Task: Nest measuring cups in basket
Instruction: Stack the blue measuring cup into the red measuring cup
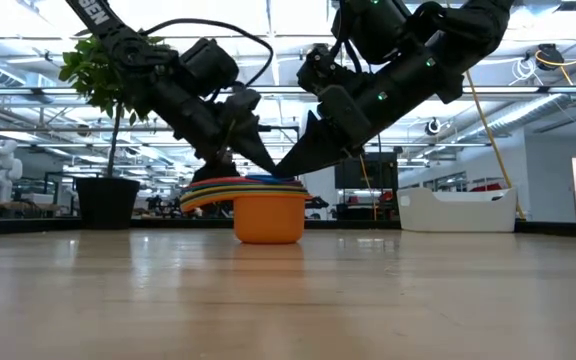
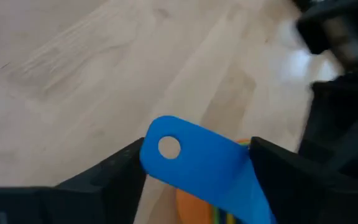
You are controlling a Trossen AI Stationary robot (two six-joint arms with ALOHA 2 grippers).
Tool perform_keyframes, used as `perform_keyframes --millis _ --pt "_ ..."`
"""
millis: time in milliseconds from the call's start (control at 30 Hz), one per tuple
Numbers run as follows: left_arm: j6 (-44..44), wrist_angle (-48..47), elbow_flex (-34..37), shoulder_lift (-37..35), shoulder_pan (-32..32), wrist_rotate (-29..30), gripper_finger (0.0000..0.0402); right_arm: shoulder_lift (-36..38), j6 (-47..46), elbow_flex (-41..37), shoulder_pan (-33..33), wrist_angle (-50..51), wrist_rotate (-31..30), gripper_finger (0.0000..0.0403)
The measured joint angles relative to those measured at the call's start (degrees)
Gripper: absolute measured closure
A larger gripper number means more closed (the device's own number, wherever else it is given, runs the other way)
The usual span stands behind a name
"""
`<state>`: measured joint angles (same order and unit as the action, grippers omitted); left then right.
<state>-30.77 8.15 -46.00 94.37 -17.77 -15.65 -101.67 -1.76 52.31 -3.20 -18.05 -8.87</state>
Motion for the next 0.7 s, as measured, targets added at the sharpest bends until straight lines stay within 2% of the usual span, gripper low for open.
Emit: perform_keyframes --millis 200,500,700 --pt "1.53 5.81 0.02 -0.03 -0.25 -2.30 0.0204 -0.04 0.48 -0.02 -0.02 -0.04 0.07 0.0303" --pt "2.11 8.19 -0.24 -0.27 -0.16 -3.76 0.0380 0.95 0.54 -0.09 -0.02 0.53 0.12 0.0303" --pt "0.54 13.01 -0.05 -0.71 -0.15 -6.34 0.0384 7.69 -1.04 -0.26 0.00 5.78 -0.26 0.0302"
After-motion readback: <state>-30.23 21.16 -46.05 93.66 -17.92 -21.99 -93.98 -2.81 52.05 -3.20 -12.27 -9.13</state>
